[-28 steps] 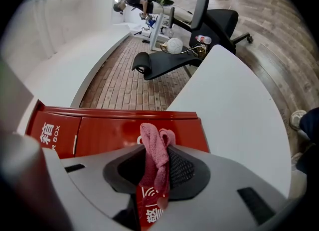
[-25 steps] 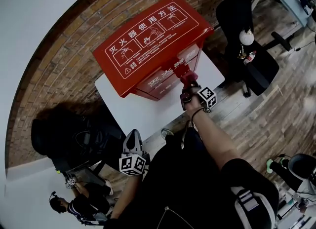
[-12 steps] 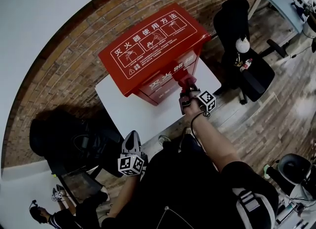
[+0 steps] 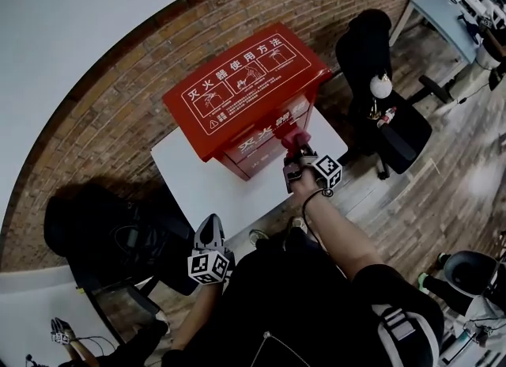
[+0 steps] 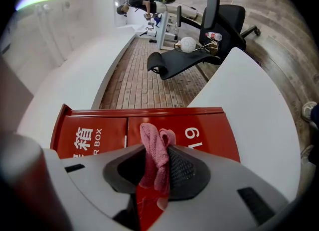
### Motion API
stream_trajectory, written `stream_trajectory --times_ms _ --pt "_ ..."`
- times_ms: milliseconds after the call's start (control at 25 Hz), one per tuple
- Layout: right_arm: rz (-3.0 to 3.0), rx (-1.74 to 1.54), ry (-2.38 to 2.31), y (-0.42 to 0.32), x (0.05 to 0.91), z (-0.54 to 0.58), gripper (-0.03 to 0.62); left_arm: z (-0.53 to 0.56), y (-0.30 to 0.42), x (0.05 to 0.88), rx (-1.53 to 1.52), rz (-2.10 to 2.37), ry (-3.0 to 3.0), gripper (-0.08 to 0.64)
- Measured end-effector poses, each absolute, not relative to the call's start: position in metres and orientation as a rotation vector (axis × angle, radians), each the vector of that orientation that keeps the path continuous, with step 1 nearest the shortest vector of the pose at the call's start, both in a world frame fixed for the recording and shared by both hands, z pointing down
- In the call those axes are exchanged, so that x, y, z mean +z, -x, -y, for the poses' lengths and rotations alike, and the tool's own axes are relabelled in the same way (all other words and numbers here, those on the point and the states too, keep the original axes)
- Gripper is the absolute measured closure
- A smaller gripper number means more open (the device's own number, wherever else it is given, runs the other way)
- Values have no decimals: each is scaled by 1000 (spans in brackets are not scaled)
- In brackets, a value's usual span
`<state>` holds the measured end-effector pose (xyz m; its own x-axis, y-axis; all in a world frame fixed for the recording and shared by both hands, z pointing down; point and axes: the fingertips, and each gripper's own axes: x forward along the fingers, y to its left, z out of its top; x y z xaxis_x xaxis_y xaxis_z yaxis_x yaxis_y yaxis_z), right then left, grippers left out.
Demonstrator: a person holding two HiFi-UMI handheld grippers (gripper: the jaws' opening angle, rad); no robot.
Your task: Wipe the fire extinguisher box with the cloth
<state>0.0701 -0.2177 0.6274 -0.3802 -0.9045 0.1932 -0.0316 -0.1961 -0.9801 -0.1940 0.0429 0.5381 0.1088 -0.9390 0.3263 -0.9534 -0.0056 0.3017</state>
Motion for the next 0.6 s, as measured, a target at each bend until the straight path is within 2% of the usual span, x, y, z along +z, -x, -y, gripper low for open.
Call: stream_trajectory --times_ms 600 --pt "-1397 -1640 1060 -66 586 216 477 -27 200 539 3 1838 -1964 538"
